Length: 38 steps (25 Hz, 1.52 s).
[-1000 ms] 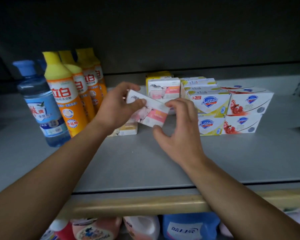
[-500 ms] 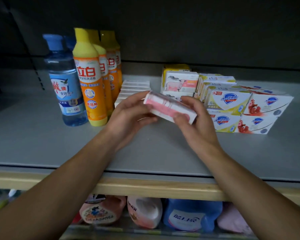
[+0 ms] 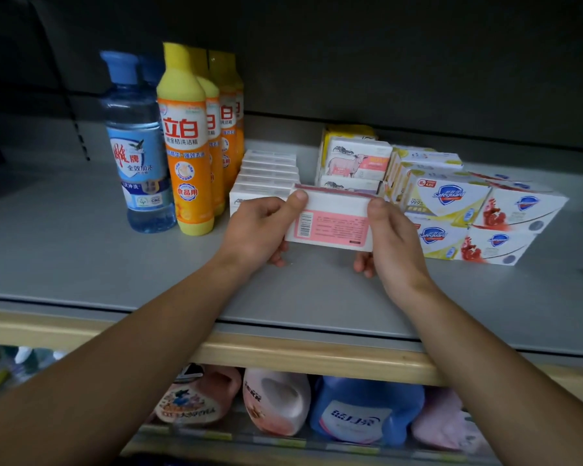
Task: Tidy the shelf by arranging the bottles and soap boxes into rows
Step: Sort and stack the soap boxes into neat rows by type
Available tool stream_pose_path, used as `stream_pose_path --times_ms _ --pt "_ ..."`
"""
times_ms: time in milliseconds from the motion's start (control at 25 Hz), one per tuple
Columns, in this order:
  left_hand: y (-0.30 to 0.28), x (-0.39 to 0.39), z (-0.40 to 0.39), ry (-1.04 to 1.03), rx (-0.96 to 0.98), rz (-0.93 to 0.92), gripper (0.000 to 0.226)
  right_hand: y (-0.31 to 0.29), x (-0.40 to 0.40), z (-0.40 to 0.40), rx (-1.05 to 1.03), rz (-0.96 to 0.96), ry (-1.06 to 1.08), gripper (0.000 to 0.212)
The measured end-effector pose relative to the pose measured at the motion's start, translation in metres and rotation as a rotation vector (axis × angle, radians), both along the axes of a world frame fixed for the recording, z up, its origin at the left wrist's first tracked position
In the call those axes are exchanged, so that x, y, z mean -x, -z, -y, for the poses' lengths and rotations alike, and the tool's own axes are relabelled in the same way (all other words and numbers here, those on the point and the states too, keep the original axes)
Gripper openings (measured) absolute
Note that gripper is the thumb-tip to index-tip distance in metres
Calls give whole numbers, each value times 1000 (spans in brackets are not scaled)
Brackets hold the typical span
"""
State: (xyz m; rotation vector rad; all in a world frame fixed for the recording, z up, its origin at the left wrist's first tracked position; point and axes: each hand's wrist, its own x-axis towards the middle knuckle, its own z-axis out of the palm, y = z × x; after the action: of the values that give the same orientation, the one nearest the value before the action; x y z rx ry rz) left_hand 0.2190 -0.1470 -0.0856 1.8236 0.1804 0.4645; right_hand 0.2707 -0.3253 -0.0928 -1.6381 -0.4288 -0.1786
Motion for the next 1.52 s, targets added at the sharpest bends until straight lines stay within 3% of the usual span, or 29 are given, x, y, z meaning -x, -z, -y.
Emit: stream_pose_path --times_ms 80,200,280,440,520,600,680,760,840,920,1160,1400,1520 --pt "-1 -1 0 38 45 -16 42 -1 0 0 -45 9 -5 25" --pt "-3 -2 2 132 405 -88 37 -3 1 2 -94 118 -6 26" --pt "-5 -4 2 167 640 -135 36 -2 2 4 8 355 23 30" --pt "-4 -7 -4 242 808 -145 36 1 8 -1 288 778 1 47" --pt "-4 -6 -6 264 820 -40 25 2 9 -4 332 786 -91 61" --pt "-3 -7 -6 278 800 64 31 2 10 -4 244 520 -228 72" --pt "-4 -6 -6 307 774 137 37 3 6 -4 190 233 -219 68" --pt "-5 -6 -6 325 708 173 39 6 0 -3 212 159 -160 55" --pt "-6 -5 -4 315 665 160 35 8 -1 -3 173 193 -149 43" --pt "-7 -3 -2 310 687 99 25 7 0 -1 167 277 -105 44" --pt "-7 -3 0 280 661 121 34 3 8 -2 404 784 57 48" --pt "-7 -2 -4 370 757 193 31 2 10 -2 383 872 47 47" --pt "-5 -1 -5 355 681 193 28 1 8 -3 303 736 1 46"
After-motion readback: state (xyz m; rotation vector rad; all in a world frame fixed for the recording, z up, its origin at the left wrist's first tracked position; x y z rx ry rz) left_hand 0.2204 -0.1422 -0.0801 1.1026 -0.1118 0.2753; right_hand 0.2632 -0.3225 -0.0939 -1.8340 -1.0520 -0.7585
